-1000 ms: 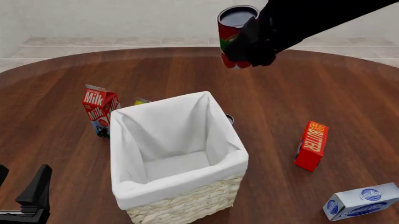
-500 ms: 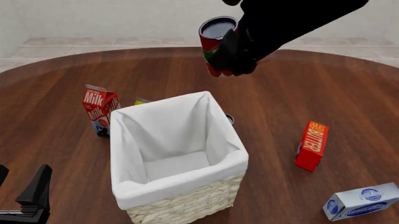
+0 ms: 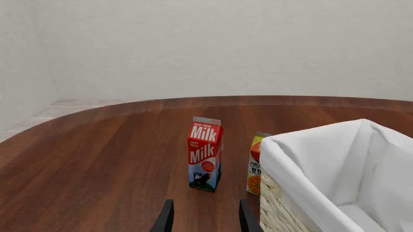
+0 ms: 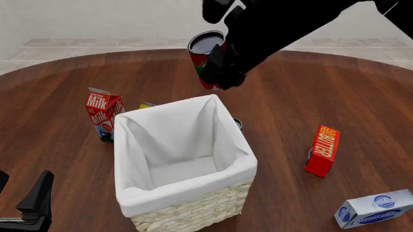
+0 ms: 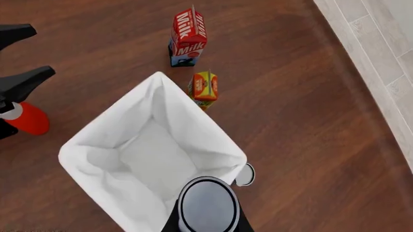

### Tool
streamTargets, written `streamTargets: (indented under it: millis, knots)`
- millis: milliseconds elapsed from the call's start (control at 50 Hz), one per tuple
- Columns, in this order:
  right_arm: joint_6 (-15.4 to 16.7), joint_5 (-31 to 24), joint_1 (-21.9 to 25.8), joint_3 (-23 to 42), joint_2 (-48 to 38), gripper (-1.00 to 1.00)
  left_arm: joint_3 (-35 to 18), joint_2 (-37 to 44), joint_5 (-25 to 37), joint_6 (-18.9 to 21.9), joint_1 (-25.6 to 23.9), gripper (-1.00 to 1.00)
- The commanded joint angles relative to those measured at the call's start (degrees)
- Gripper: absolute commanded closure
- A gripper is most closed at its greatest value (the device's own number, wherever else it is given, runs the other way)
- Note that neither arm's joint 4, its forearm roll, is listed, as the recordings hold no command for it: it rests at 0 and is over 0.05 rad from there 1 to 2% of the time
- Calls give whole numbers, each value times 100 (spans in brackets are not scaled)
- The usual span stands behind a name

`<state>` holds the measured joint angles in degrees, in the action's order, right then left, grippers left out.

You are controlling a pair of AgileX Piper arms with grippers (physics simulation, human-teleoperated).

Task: Pick up the tomato sauce, and put it in the basket.

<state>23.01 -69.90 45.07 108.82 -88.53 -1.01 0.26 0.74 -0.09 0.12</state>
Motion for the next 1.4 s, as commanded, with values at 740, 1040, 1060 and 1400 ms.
streamTargets:
  millis: [740,1040,1060,1400]
  knots:
    - [-139,141,444,-99,-644,100,-1,-15,11,8,-3,-100]
    - [-252,277,692,-362,-696,100,-1,-15,10,8,-2,-100]
    - [-260,313,699,-420,-689,100,-1,-15,11,9,-3,-100]
    - [-297,539,741,-793,-718,100,-1,-15,12,8,-2,-100]
